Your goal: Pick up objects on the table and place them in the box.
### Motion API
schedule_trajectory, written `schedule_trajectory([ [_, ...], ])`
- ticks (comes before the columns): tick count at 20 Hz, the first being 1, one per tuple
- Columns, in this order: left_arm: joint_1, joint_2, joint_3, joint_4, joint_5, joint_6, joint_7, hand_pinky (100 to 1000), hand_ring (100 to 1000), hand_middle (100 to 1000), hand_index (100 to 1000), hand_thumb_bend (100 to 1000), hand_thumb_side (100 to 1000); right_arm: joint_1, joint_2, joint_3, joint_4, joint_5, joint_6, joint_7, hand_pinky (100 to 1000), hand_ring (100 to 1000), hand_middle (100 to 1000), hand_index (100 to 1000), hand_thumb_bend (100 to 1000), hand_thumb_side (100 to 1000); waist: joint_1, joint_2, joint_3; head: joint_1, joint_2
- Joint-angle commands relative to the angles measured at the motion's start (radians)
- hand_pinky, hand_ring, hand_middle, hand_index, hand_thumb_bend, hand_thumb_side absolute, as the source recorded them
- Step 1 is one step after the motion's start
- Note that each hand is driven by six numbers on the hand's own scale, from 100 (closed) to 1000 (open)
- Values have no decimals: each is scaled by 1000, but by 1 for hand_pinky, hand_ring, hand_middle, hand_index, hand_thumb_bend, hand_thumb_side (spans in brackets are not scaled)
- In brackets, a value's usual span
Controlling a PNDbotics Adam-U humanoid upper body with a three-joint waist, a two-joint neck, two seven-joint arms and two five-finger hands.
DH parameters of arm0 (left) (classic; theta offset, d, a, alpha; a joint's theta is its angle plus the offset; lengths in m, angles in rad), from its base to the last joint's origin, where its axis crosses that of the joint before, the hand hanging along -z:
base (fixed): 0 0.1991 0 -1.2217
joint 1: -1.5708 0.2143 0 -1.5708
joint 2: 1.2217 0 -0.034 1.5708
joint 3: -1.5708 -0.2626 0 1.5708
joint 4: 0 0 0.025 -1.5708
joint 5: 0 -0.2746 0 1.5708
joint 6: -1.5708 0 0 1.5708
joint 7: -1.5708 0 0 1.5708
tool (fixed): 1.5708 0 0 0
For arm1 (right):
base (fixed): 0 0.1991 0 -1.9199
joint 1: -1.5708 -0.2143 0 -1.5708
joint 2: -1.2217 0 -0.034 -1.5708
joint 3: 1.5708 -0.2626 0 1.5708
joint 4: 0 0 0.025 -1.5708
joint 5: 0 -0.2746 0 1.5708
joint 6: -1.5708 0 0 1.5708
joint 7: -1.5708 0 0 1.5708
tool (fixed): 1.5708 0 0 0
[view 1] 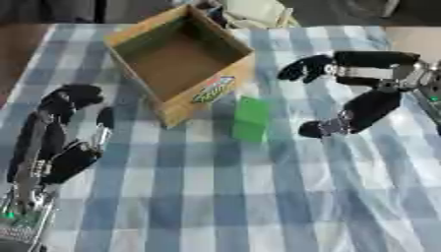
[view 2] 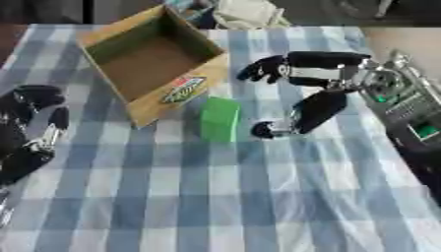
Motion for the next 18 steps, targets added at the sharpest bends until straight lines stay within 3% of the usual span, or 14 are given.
schedule_trajectory([
  [1, -13, 9, 2, -24, 4, -2, -3, 849, 717, 684, 717, 286, 321, -32, -5, -1, 22, 34, -3, -7, 886, 936, 951, 1000, 504, 652, 2, -21, 2, 2, 7],
  [18, -20, 6, 3, -27, 3, -1, -2, 848, 718, 689, 721, 294, 319, -99, 96, 25, 188, 116, 1, -3, 875, 924, 946, 1000, 488, 695, 6, -28, 9, -6, 12],
])
